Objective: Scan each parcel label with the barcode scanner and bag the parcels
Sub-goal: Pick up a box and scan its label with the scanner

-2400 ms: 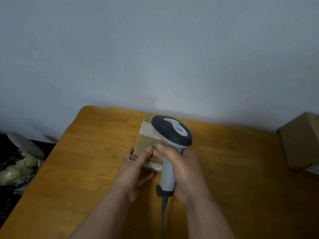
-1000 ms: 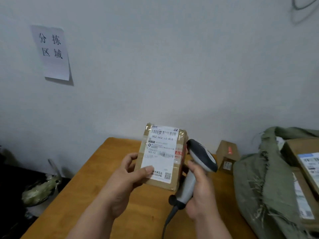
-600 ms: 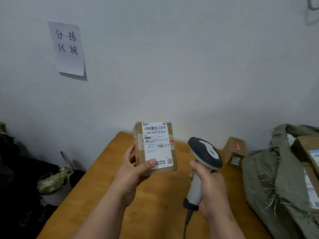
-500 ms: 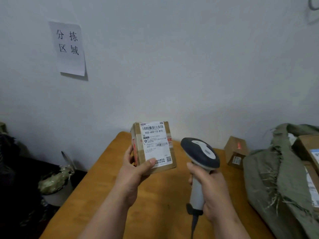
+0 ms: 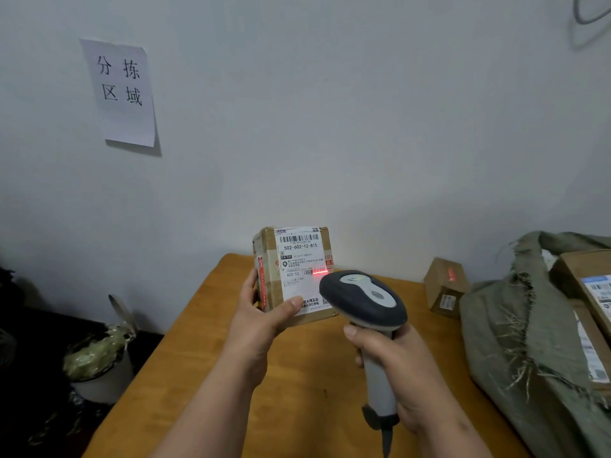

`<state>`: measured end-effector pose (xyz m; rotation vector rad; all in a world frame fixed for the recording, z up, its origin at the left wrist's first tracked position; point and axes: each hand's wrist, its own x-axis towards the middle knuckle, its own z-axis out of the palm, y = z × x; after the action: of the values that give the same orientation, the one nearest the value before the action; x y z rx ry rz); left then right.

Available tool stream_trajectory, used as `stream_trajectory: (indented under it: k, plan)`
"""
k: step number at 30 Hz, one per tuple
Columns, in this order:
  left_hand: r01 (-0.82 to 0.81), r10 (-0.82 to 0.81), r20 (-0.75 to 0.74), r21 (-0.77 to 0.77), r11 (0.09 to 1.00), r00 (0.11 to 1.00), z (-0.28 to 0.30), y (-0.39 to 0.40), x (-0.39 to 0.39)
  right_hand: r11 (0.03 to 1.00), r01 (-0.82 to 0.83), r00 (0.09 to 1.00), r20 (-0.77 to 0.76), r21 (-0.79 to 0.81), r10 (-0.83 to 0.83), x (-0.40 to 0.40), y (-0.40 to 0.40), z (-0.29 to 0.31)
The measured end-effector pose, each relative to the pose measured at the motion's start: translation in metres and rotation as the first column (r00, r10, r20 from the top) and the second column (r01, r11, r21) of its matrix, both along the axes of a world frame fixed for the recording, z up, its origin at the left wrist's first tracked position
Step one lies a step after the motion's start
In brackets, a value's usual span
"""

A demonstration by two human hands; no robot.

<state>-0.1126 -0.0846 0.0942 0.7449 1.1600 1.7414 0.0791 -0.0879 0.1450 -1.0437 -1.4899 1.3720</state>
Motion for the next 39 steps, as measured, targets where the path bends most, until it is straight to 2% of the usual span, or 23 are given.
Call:
stream_trajectory:
  k: [16, 29, 39]
  plan:
    - [0.085, -0.086, -0.052, -0.014, 0.996, 0.995, -0.002, 0.008, 0.006, 1.0, 0.005, 1.0, -0.03, 0.007, -0.005, 0.005, -0.001, -0.001]
    - [0.198, -0.198, -0.082, -0.01, 0.98, 0.977, 0.0, 0.017, 0.046, 0.981, 0.189, 0.98, -0.05, -0.039, -0.191, 0.044, -0.004, -0.014]
    - [0.314, -0.314, -0.138, -0.021, 0.949, 0.939, 0.012, 0.042, 0.144, 0.918, 0.391, 0.914, -0.094, -0.063, -0.396, 0.133, 0.01, -0.027]
